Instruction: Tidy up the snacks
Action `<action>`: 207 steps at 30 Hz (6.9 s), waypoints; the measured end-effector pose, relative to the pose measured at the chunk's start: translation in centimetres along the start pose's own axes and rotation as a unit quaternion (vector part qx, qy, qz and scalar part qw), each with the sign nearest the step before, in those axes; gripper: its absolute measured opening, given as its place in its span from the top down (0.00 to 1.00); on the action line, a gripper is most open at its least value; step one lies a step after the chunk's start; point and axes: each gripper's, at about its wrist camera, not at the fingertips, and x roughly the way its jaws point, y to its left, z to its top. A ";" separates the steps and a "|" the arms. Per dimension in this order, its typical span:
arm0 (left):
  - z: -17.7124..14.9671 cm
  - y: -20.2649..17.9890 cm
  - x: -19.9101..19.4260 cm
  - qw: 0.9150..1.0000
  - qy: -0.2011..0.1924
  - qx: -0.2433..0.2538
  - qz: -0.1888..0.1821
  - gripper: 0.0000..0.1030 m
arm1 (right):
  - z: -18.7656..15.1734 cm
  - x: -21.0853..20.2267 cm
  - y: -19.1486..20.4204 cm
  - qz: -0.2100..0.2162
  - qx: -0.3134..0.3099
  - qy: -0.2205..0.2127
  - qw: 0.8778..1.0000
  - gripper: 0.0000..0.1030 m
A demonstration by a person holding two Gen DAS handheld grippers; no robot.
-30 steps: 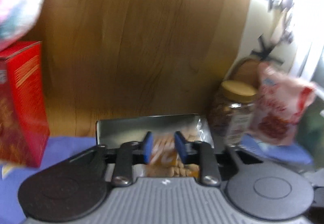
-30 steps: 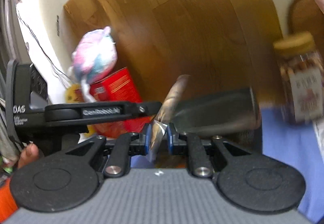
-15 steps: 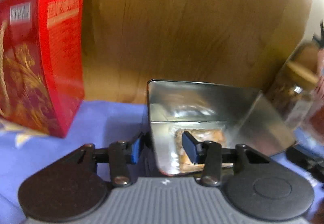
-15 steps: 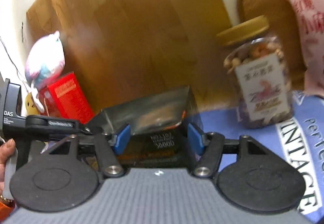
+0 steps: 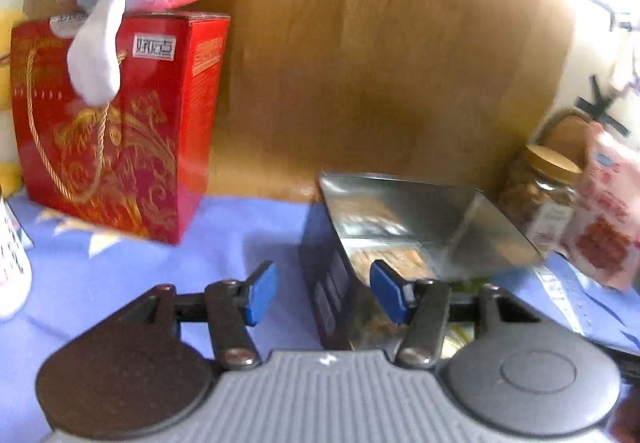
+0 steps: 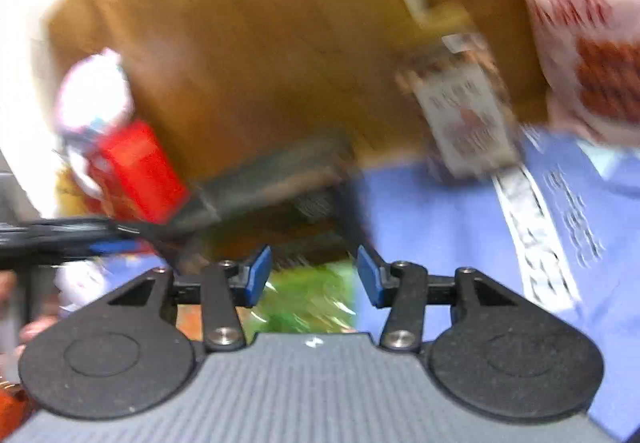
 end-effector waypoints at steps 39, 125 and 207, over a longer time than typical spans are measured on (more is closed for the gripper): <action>-1.8 -8.1 8.1 0.974 0.181 0.044 -0.129 0.56 | -1.8 2.3 -2.5 0.094 0.147 0.103 0.979 0.77; 6.1 2.4 1.6 0.996 0.014 0.016 -0.085 0.60 | 4.9 4.8 8.6 0.050 -0.051 -0.034 0.997 0.64; -9.1 -11.7 2.8 0.960 0.149 0.037 -0.234 0.49 | -11.6 -12.2 0.4 -0.125 -0.038 -0.065 0.989 0.61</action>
